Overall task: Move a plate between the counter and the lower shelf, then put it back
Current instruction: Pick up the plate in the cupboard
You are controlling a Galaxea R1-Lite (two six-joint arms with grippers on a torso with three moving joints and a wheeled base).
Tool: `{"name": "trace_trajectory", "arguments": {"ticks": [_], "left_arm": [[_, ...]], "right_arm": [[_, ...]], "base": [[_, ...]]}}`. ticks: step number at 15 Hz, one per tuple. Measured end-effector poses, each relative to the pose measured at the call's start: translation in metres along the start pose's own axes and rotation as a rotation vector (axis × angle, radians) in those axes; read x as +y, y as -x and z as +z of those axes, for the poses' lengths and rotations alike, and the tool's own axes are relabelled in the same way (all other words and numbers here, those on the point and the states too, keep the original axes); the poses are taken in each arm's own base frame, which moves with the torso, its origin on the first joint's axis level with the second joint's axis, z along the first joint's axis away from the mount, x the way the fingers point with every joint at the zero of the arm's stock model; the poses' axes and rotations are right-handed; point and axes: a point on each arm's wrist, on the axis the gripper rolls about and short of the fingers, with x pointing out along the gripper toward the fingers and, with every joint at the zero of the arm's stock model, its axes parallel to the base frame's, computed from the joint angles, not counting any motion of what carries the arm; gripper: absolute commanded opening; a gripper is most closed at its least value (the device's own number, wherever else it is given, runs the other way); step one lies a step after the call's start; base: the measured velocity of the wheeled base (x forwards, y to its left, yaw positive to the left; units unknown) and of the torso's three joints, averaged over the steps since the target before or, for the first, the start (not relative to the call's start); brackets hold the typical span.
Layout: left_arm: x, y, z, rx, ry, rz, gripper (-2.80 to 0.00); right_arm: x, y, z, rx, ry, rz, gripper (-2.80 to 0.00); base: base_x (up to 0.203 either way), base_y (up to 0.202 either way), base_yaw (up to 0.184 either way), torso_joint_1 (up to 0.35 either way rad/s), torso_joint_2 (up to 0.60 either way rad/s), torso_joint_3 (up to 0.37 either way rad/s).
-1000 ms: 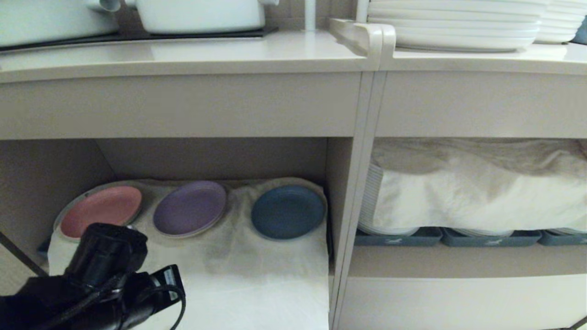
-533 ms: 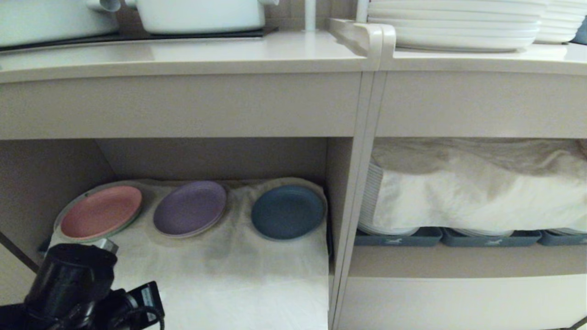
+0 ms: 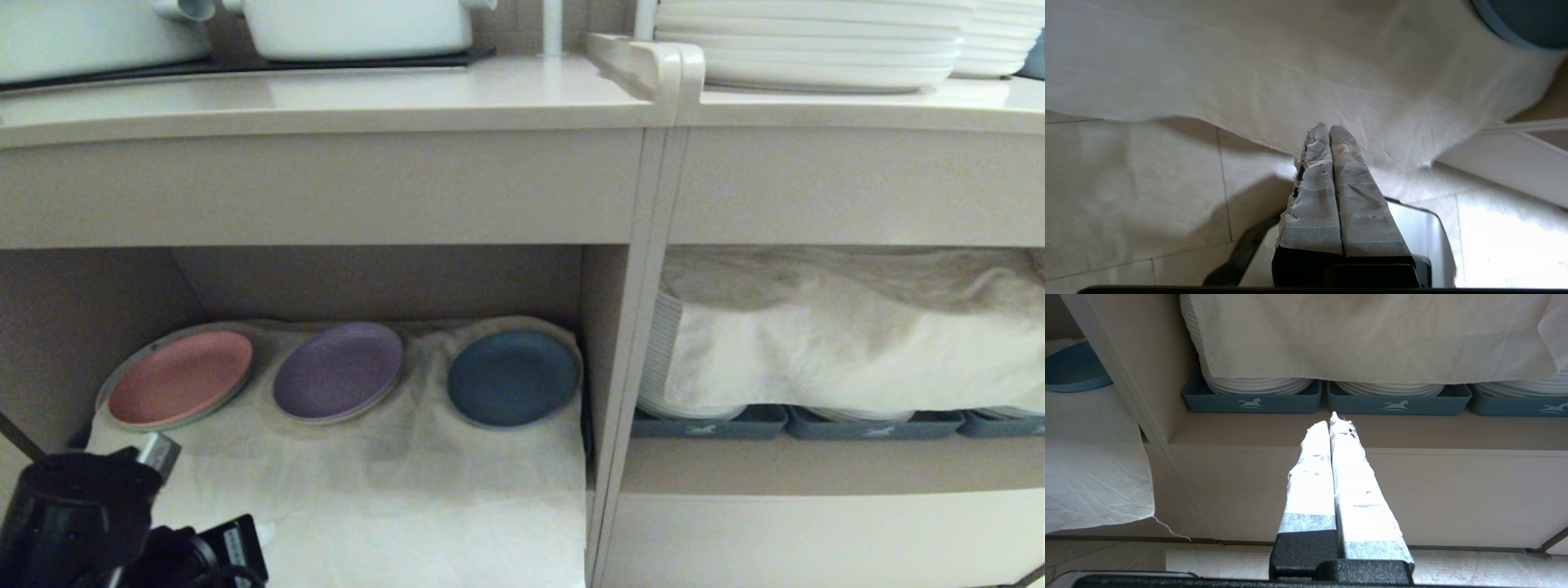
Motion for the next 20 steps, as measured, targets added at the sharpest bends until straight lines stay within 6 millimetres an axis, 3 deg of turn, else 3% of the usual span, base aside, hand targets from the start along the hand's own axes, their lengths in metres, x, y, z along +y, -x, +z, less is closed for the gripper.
{"name": "trace_trajectory", "arguments": {"ticks": [7, 11, 20], "left_arm": [[0.014, 0.000, -0.006, -0.133, -0.018, 0.214, -2.80], [0.028, 0.007, -0.011, -0.170, -0.083, 0.249, -2.80], [0.065, 0.043, -0.031, -0.278, -0.313, 0.052, -2.80]], "right_arm": [[0.000, 0.000, 0.000, 0.000, 0.000, 0.000, -2.80], [0.000, 0.000, 0.000, 0.000, 0.000, 0.000, -2.80], [0.000, 0.000, 0.000, 0.000, 0.000, 0.000, -2.80]], "base": [[0.000, 0.000, 0.000, 0.000, 0.00, 0.000], [0.000, 0.000, 0.000, 0.000, 0.00, 0.000], [0.000, 0.000, 0.000, 0.000, 0.00, 0.000]]}}
